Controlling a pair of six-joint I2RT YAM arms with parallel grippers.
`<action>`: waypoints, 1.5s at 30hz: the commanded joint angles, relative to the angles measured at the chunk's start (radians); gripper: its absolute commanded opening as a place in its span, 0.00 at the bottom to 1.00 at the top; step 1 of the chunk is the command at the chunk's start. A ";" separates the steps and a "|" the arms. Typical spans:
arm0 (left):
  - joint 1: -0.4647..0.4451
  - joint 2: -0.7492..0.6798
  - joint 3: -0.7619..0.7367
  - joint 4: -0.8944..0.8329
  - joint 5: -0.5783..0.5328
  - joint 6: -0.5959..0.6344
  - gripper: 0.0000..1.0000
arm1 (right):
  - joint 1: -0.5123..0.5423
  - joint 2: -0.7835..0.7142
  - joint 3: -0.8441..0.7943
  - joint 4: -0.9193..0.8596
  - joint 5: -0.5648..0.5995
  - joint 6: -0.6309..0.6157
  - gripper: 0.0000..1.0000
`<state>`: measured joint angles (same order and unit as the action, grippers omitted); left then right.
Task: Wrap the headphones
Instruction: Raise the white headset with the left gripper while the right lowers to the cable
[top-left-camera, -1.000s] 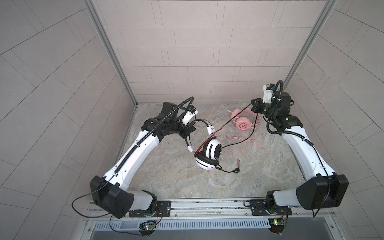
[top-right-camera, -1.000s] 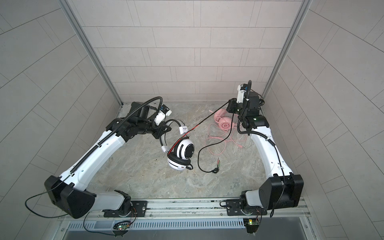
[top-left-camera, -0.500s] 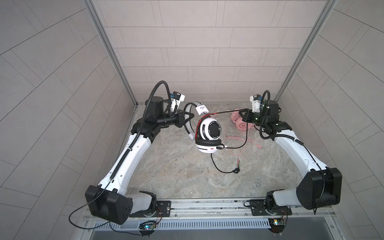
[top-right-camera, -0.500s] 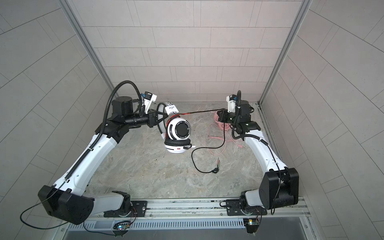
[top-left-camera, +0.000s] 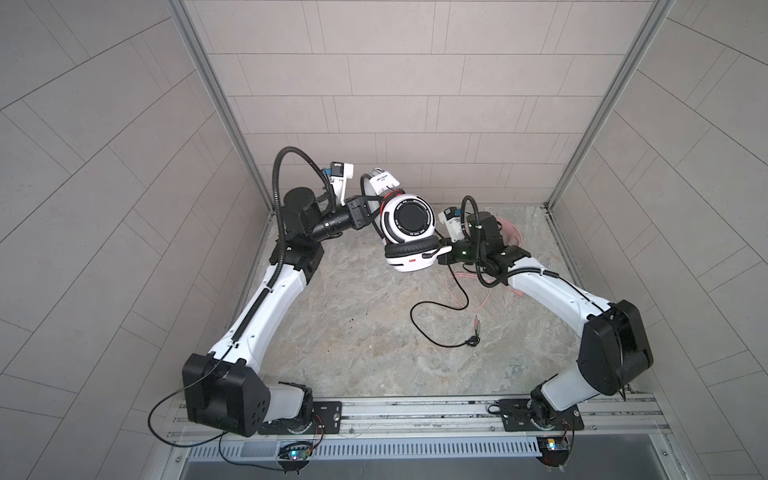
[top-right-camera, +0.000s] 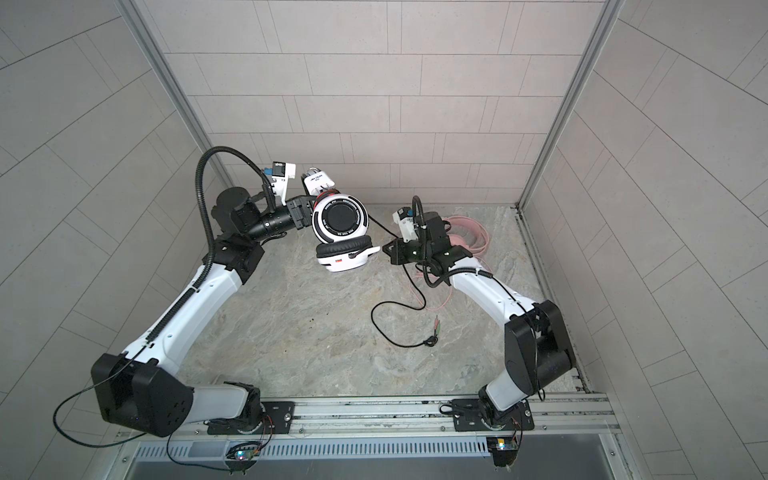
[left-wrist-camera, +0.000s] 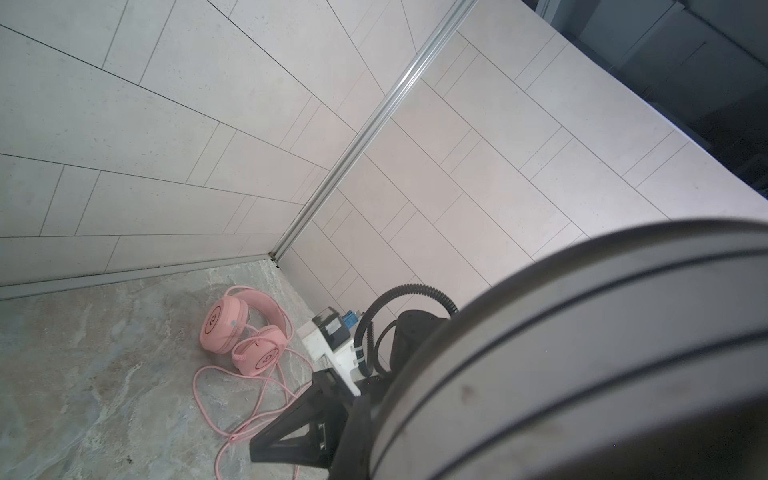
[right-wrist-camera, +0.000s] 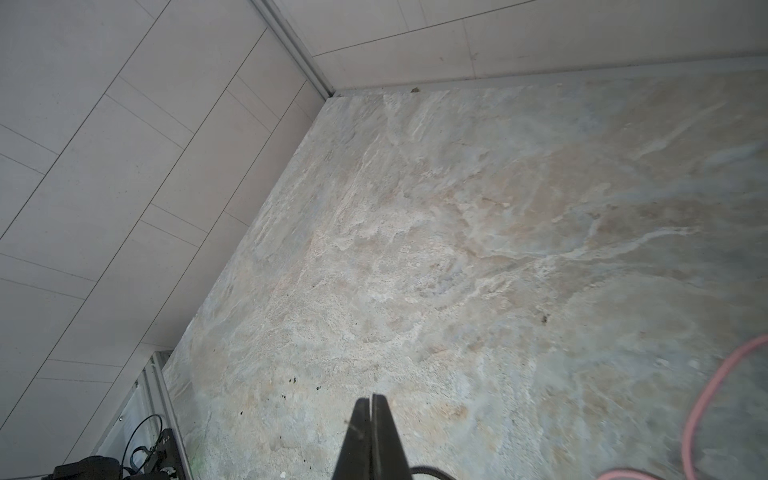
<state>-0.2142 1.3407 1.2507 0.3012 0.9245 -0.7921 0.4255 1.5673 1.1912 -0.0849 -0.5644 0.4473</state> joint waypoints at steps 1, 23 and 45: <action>0.005 -0.054 0.003 0.122 -0.089 -0.094 0.00 | 0.036 0.057 0.011 0.044 0.014 0.038 0.00; 0.006 -0.140 0.113 -0.164 -0.480 -0.064 0.00 | 0.171 0.136 -0.155 0.290 -0.048 0.213 0.17; 0.007 -0.172 0.127 -0.322 -1.192 -0.062 0.00 | 0.286 0.087 -0.280 0.299 -0.046 0.229 0.00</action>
<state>-0.2142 1.2118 1.3369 -0.0582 -0.0986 -0.8490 0.6903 1.6943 0.9222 0.2356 -0.6086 0.6796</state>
